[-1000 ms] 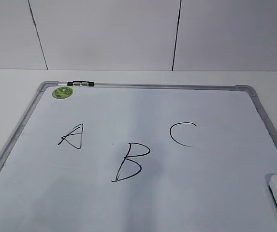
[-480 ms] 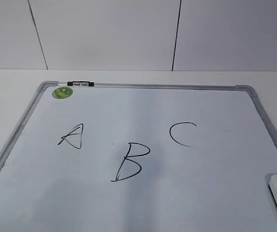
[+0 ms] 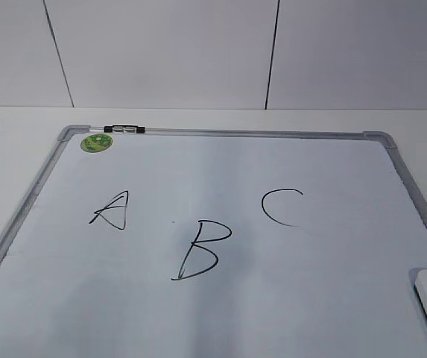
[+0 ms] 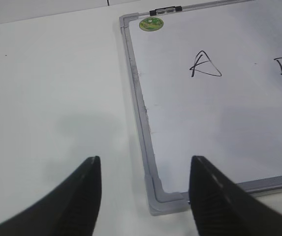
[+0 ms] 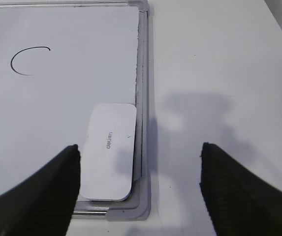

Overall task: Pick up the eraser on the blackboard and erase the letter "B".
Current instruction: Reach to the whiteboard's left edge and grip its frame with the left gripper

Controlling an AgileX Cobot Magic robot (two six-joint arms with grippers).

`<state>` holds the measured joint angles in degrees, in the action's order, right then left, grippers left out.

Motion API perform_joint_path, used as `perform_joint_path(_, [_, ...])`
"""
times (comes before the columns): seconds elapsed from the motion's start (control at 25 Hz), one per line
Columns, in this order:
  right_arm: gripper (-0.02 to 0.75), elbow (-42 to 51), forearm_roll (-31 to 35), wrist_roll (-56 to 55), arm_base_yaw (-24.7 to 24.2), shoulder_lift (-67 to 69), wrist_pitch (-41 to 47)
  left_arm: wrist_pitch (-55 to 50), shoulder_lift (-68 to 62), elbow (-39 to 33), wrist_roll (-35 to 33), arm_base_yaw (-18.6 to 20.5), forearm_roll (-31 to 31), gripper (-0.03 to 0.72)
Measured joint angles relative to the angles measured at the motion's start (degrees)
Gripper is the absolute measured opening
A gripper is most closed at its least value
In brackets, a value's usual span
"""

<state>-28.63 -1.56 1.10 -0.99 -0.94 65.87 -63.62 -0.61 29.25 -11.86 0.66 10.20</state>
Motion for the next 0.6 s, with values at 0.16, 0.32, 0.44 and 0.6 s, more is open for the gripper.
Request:
perform_joint_path(0.16, [0.594,0.0,0.0,0.0,0.0,0.0,0.0,0.0,0.0,0.0,0.0,0.0,0.0,0.414])
perform_joint_path(0.32, [0.594,0.0,0.0,0.0,0.0,0.0,0.0,0.0,0.0,0.0,0.0,0.0,0.0,0.413])
perform_joint_path(0.44, [0.593,0.0,0.0,0.0,0.0,0.0,0.0,0.0,0.0,0.0,0.0,0.0,0.0,0.408])
perform_joint_path(0.6, [0.593,0.0,1.23,3.44,0.0,0.0,0.0,0.0,0.0,0.0,0.0,0.0,0.0,0.402])
